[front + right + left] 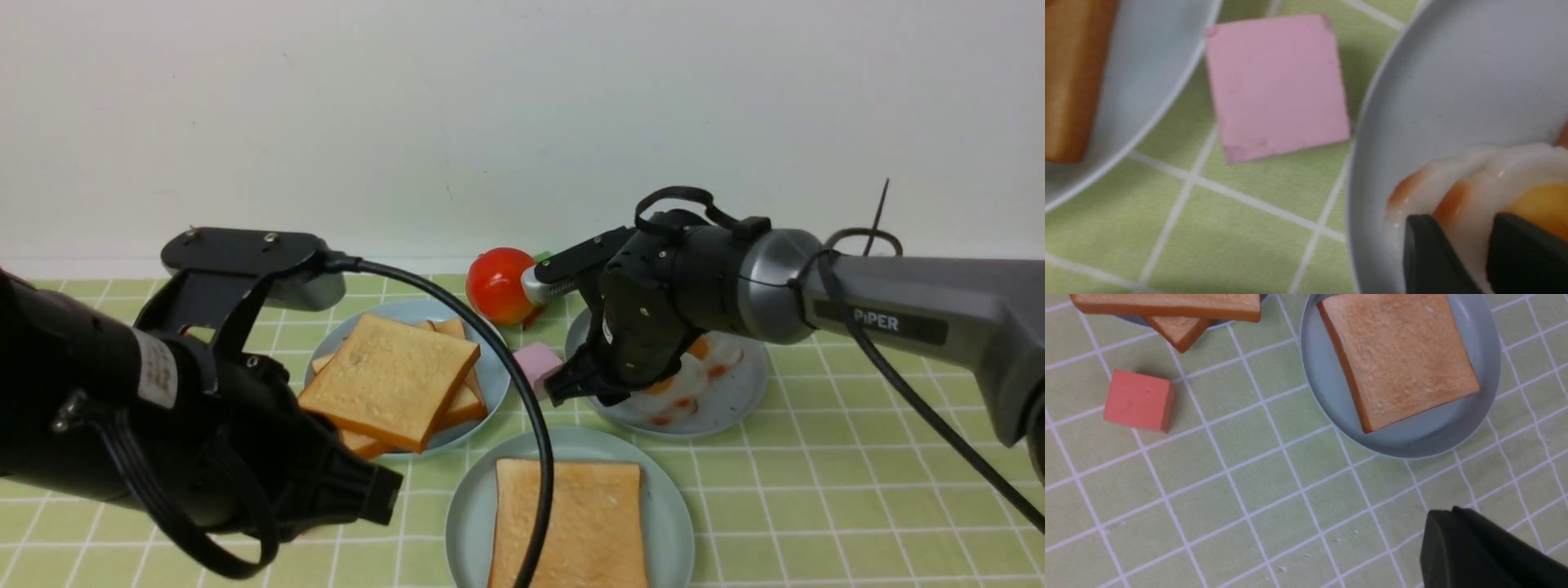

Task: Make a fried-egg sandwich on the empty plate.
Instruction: Use the right arm to grab a fried egg

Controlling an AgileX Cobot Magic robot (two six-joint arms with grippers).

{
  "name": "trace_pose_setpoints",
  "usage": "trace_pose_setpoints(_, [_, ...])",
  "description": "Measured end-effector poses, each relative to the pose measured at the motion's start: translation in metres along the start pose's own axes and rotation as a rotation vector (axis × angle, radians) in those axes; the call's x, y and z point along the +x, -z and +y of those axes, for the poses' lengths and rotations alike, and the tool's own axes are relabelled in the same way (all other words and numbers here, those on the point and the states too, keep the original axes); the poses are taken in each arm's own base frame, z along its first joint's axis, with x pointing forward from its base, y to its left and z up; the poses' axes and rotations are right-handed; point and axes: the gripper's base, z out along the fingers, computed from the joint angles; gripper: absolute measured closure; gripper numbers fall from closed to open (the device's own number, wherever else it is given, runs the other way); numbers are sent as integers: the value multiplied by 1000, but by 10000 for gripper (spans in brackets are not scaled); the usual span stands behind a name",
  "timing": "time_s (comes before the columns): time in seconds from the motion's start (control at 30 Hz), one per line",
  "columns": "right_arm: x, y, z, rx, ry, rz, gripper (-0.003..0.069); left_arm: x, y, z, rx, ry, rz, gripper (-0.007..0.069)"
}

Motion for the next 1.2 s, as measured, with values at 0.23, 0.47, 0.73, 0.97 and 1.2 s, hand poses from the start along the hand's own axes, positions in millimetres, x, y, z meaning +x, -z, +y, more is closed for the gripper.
trace_pose_setpoints(0.23, [1, 19, -2, -22, -74, 44, 539, 1, 0, 0, -3, -2, 7, 616])
trace_pose_setpoints(0.47, [-10, 62, -45, -197, -261, 7, 469, -2, 0, 0, 1, -3, -17, 607])
trace_pose_setpoints(0.73, [2, 46, -133, -355, -682, 78, 285, -3, 0, -2, 21, -28, -28, 606])
trace_pose_setpoints(0.97, [9, 20, -155, -409, -770, 64, 212, -5, -17, -4, 45, -16, 16, 600])
trace_pose_setpoints(1.2, [20, -19, -148, -428, -809, 149, 211, -7, -35, -4, 49, 11, 66, 594])
